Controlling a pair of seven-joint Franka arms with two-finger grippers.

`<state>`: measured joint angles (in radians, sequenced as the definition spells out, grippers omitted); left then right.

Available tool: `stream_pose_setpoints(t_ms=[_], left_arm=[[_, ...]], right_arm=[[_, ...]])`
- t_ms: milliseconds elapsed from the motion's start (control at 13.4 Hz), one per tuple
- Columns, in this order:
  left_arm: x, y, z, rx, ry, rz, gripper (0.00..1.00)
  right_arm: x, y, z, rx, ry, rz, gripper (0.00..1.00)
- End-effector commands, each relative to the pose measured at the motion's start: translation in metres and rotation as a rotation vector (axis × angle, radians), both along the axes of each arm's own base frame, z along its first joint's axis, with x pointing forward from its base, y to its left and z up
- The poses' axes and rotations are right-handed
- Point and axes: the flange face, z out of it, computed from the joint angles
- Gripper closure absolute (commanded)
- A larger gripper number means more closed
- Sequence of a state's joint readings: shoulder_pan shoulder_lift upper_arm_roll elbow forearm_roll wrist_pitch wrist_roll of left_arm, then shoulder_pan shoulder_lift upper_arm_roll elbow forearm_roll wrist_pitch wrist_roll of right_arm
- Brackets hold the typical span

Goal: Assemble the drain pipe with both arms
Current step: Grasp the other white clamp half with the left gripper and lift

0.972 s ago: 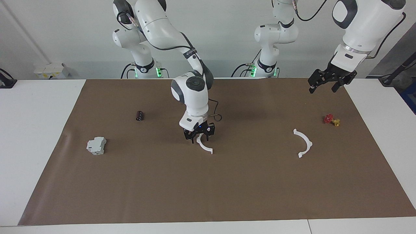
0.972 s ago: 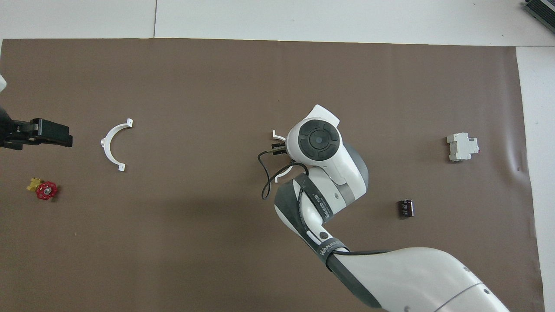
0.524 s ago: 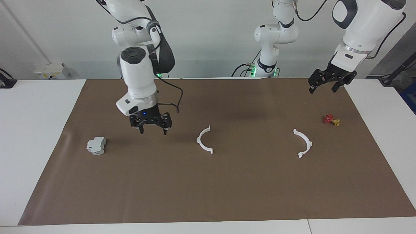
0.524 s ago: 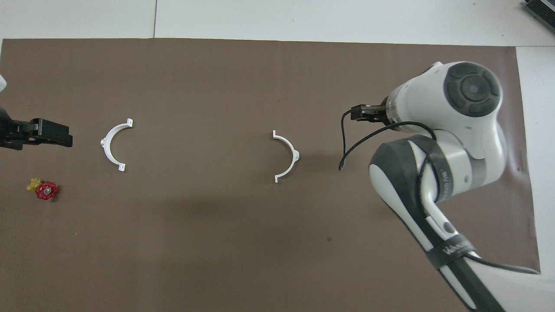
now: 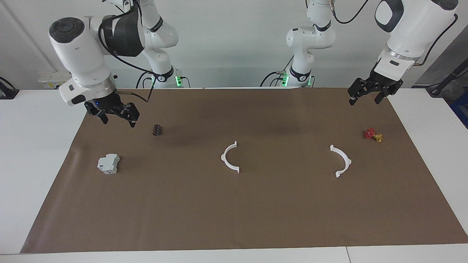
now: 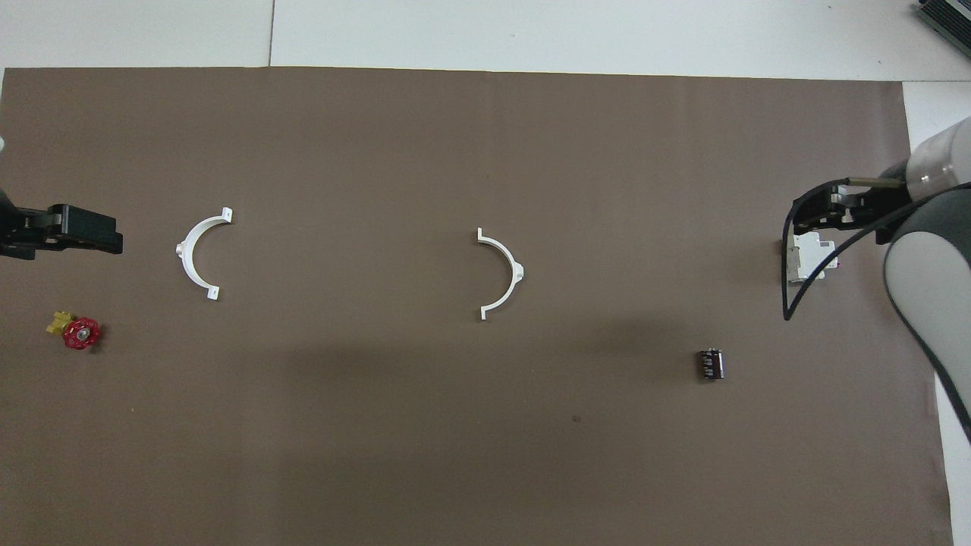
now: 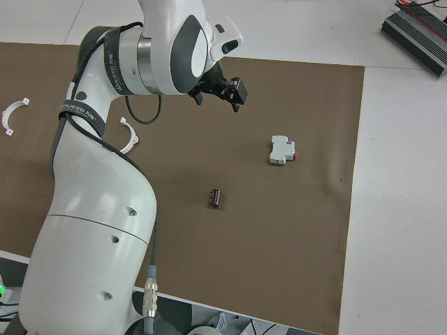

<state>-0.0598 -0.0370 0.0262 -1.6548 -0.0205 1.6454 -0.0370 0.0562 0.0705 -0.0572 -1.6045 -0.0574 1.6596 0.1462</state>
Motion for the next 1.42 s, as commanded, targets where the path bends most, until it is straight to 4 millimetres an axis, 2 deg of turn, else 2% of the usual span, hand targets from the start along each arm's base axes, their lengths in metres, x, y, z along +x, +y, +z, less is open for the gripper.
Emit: stream_pose_setpoints(t_ms=[0,75,224,374,524,673,823,972,1122,1346], left_arm=[[-0.004,-0.007,-0.012,0.000,-0.056,0.086,0.00],[-0.008,-0.008,-0.028,-0.008,-0.098,0.126,0.00],[-0.015,0.002,-0.072,-0.012,-0.133,0.149,0.00],[0.000,0.005,-0.109,-0.007,-0.146,0.156,0.00],[0.014,0.024,-0.146,-0.001,-0.145,0.175,0.00],[0.012,0.030,-0.190,-0.003,-0.163,0.200,0.00],[0.003,0.047,-0.223,-0.004,-0.178,0.268,0.00],[-0.004,0.050,-0.249,-0.005,-0.146,0.318,0.00],[0.004,0.050,-0.279,-0.005,-0.144,0.339,0.00],[0.009,0.052,-0.296,-0.004,-0.147,0.340,0.00]], right_arm=[[-0.010,-0.021,0.028,0.005,0.003,0.033,0.00],[-0.016,-0.022,0.028,0.007,0.016,0.024,0.00],[-0.018,-0.016,0.025,0.011,0.019,0.035,0.00],[-0.018,-0.017,0.023,0.016,0.020,0.037,0.00],[-0.024,-0.012,0.026,0.017,0.037,0.046,0.00],[-0.029,-0.009,0.034,-0.001,0.023,0.060,0.00],[-0.031,-0.012,0.040,-0.044,0.022,0.138,0.00],[-0.031,-0.017,0.041,-0.035,0.021,0.143,0.00],[-0.033,-0.020,0.040,-0.012,0.033,0.131,0.00],[-0.036,-0.021,0.038,0.025,0.054,0.114,0.00]])
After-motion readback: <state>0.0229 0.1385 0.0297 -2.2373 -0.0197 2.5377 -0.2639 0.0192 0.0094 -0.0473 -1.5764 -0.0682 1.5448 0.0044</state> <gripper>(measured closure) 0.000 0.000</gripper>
